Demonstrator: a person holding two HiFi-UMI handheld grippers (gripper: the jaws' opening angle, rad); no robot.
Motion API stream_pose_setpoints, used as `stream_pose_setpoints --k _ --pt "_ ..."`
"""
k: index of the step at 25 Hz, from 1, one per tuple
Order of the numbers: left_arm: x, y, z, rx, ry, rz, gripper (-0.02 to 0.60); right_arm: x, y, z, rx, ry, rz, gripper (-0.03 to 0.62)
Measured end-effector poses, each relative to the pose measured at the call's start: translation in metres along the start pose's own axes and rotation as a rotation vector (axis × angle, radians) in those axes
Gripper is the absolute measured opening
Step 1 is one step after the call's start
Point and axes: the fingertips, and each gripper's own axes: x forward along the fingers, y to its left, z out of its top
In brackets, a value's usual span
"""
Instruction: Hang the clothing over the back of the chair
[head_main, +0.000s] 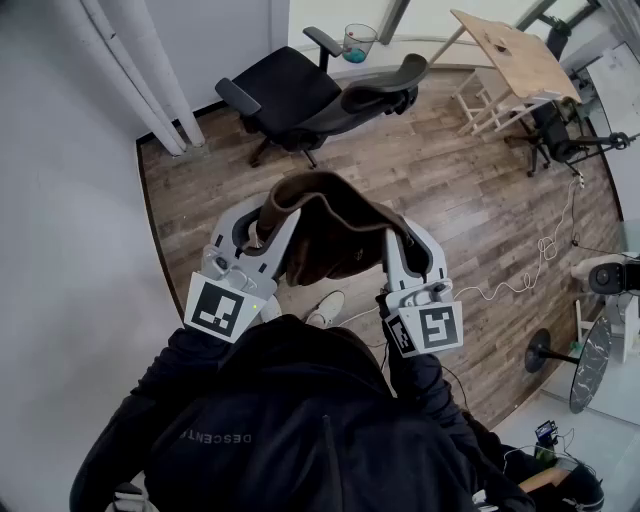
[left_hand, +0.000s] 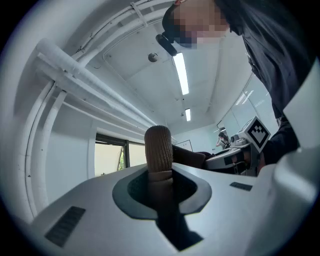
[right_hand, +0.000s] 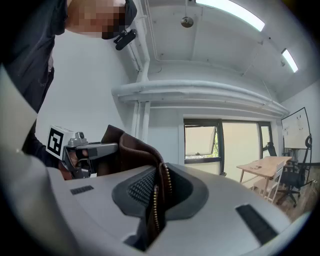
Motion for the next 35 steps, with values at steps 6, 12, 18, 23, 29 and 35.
stream_pose_setpoints --k 6,12,18,23,29,35 --pt "-0.002 -0.001 -0.005 -0.010 0.014 0.004 0.066 0.000 0.002 -0.008 0.009 0.020 0.009 0.041" --pt "0.009 -0.002 -0.015 -0.017 0.027 0.005 0.064 0.004 -0.007 -0.019 -0.007 0.041 0.000 0.043" --pt "0.019 -0.010 -0.021 -0.014 0.032 0.011 0.064 0.001 -0.019 -0.027 -0.002 0.050 -0.048 0.043" --pt "0.037 -0.017 -0.017 -0.014 0.020 0.016 0.064 -0.003 -0.038 -0.022 0.015 0.052 -0.090 0.041" --pt "0.062 -0.025 -0.012 -0.010 0.006 0.008 0.064 -0.007 -0.062 -0.019 0.018 0.042 -0.111 0.041" --pt "0.088 -0.037 -0.013 -0.006 0.002 0.001 0.064 -0.012 -0.089 -0.021 0.015 0.037 -0.124 0.041"
